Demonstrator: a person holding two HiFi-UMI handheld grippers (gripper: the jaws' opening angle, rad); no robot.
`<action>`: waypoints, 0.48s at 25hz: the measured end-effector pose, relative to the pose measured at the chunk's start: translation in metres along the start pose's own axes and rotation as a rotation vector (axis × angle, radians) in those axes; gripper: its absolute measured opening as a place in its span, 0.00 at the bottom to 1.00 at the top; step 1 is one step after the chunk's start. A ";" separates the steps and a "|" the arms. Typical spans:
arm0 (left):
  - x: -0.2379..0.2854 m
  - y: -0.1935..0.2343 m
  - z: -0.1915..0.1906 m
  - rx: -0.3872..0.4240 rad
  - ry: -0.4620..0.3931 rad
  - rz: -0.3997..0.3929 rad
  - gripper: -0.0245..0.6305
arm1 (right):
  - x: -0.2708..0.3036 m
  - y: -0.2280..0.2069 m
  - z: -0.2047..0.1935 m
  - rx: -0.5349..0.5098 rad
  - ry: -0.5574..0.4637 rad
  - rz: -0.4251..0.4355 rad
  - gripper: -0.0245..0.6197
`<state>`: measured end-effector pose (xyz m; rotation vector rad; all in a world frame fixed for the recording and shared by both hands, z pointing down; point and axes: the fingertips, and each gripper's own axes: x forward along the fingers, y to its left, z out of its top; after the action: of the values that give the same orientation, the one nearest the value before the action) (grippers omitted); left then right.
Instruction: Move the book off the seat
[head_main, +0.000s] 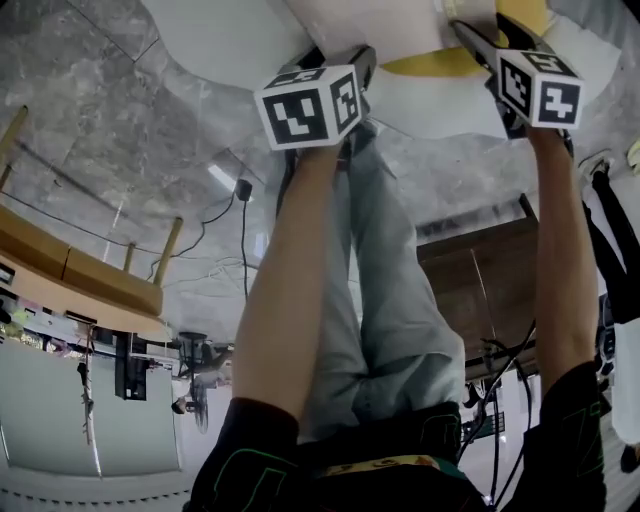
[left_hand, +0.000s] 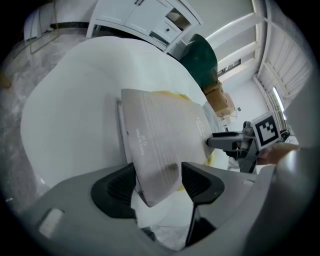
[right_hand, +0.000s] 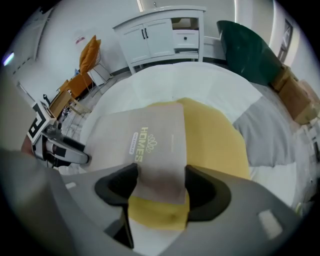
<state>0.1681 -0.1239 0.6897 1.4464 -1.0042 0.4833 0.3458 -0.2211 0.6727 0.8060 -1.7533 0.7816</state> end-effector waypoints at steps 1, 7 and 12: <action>-0.003 0.000 0.000 0.026 0.013 0.017 0.48 | -0.002 0.003 -0.002 0.015 0.014 -0.001 0.50; -0.044 0.016 0.009 0.076 0.020 0.057 0.43 | -0.024 0.039 0.004 0.077 -0.029 -0.001 0.50; -0.100 0.046 0.011 0.072 -0.017 0.099 0.43 | -0.035 0.096 0.022 0.084 -0.057 0.009 0.49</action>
<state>0.0748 -0.0989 0.6349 1.4717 -1.0852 0.5854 0.2656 -0.1792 0.6209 0.8848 -1.7856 0.8502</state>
